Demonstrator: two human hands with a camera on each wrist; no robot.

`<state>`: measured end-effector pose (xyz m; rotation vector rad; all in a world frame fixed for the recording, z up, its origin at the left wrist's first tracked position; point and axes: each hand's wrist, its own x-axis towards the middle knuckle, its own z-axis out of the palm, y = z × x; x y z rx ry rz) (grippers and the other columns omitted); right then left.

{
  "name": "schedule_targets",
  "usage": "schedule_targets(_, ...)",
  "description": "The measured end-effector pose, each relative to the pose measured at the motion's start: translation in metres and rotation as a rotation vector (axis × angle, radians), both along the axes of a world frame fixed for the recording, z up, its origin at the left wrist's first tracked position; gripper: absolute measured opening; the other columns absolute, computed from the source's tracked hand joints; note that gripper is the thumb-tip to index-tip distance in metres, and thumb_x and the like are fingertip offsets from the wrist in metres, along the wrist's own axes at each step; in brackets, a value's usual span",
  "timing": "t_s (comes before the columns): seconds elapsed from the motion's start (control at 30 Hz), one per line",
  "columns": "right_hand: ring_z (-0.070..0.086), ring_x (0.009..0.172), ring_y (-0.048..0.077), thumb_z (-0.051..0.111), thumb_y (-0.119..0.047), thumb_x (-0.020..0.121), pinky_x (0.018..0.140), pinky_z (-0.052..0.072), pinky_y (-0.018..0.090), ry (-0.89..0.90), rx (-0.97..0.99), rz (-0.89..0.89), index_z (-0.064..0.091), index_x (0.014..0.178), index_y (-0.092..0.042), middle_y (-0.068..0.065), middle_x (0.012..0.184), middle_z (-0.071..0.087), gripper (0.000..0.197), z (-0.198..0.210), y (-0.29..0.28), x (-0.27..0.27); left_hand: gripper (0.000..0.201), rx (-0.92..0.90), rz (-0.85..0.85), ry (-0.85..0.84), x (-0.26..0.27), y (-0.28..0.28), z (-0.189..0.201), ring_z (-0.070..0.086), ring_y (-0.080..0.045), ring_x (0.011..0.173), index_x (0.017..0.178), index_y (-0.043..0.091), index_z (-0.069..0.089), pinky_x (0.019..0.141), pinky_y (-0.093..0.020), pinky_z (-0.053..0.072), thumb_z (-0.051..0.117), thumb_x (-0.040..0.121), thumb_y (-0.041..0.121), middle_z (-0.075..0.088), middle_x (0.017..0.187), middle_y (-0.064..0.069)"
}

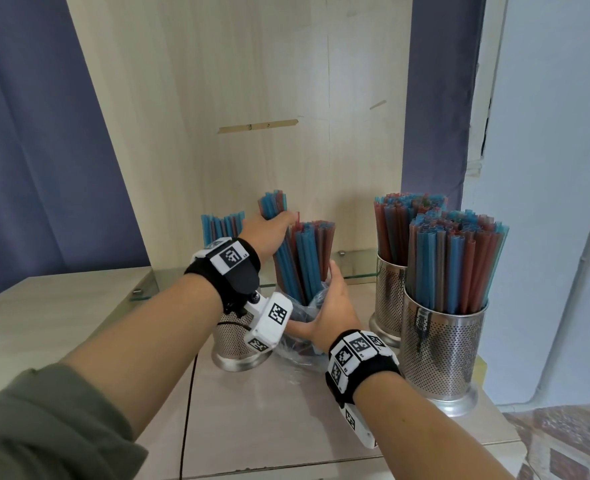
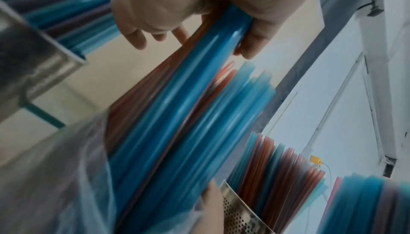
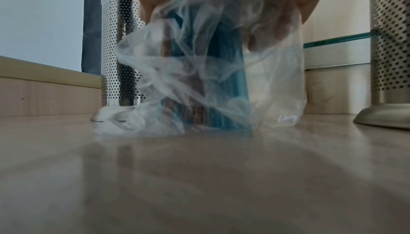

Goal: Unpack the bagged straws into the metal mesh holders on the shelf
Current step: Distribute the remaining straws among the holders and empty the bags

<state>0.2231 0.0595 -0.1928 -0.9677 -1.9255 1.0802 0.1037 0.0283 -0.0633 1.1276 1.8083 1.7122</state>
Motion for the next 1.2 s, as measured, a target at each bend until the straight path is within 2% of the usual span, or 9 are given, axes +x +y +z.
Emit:
schedule_targets(0.07,0.025,0.145,0.015,0.096,-0.031,0.053,0.116,0.026,0.036,0.002,0.005,0.0,-0.002,0.154,-0.032,-0.002,0.159,0.022,0.14,0.001,-0.001,0.002,0.031,-0.008,0.009,0.026,-0.002,-0.003,0.008,0.059,-0.02,0.077,0.08,0.019,0.063,0.08,-0.034,0.049,0.069,0.065,0.046,0.06,0.077,-0.002)
schedule_targets(0.2,0.026,0.145,0.016,0.095,-0.03,0.055,0.115,0.027,0.036,-0.019,0.019,0.0,-0.001,0.154,-0.03,-0.002,0.158,0.024,0.138,0.004,-0.004,0.004,0.023,0.045,0.074,0.003,-0.007,-0.003,0.016,0.054,-0.017,0.076,0.091,0.012,0.063,0.075,-0.031,0.043,0.068,0.086,0.034,0.055,0.078,0.001)
schedule_targets(0.33,0.028,0.144,0.017,0.095,-0.029,0.055,0.115,0.029,0.036,-0.03,0.025,0.003,0.002,0.154,-0.029,-0.002,0.158,0.025,0.136,0.005,-0.005,0.005,0.027,0.036,-0.007,-0.05,-0.008,-0.004,0.022,0.056,-0.019,0.09,0.106,0.012,0.061,0.086,-0.035,0.044,0.066,0.09,0.034,0.057,0.088,0.0)
schedule_targets(0.4,0.028,0.144,0.017,0.095,-0.029,0.055,0.114,0.029,0.035,-0.027,0.022,0.007,0.003,0.154,-0.029,-0.001,0.158,0.026,0.135,0.005,-0.005,0.005,0.024,0.022,-0.044,-0.061,-0.008,-0.005,0.023,0.055,-0.019,0.092,0.103,0.014,0.061,0.09,-0.036,0.044,0.066,0.09,0.033,0.057,0.089,0.001)
schedule_targets(0.5,0.027,0.145,0.017,0.095,-0.027,0.057,0.114,0.028,0.035,-0.022,0.019,0.018,0.002,0.154,-0.03,-0.001,0.158,0.025,0.134,0.006,-0.006,0.006,0.019,0.039,-0.04,-0.047,-0.01,-0.006,0.028,0.053,-0.016,0.085,0.092,0.016,0.06,0.082,-0.031,0.043,0.066,0.09,0.034,0.055,0.086,0.002)
schedule_targets(0.57,0.027,0.145,0.018,0.095,-0.026,0.056,0.114,0.028,0.035,-0.029,0.021,0.019,0.002,0.154,-0.03,-0.001,0.159,0.024,0.134,0.006,-0.005,0.005,0.024,0.047,-0.03,-0.032,-0.012,-0.008,0.034,0.054,-0.015,0.084,0.098,0.013,0.059,0.081,-0.03,0.043,0.066,0.09,0.035,0.056,0.087,0.001)
schedule_targets(0.7,0.028,0.144,0.017,0.094,-0.025,0.059,0.114,0.028,0.034,-0.033,0.027,0.018,0.004,0.154,-0.028,0.0,0.157,0.027,0.131,0.006,-0.005,0.006,0.019,0.099,-0.078,-0.124,-0.016,-0.012,0.051,0.061,-0.018,0.105,0.104,0.015,0.06,0.094,-0.036,0.046,0.063,0.094,0.03,0.063,0.101,0.0)
schedule_targets(0.97,0.034,0.141,0.016,0.093,-0.024,0.058,0.115,0.031,0.038,-0.026,0.036,-0.021,0.009,0.152,-0.031,-0.003,0.152,0.036,0.126,0.002,-0.002,0.001,0.009,0.138,-0.212,-0.158,-0.016,-0.028,0.084,0.068,-0.018,0.091,0.093,0.018,0.054,0.087,-0.033,0.051,0.058,0.097,0.024,0.068,0.096,-0.003)
schedule_targets(1.2,0.035,0.141,0.018,0.091,-0.019,0.061,0.114,0.033,0.039,-0.028,0.032,-0.025,0.01,0.152,-0.028,-0.001,0.151,0.036,0.122,0.002,0.0,0.0,0.015,0.336,-0.103,-0.152,-0.029,-0.042,0.111,0.064,-0.011,0.064,0.083,0.017,0.056,0.079,-0.028,0.053,0.061,0.096,0.023,0.063,0.059,0.007)
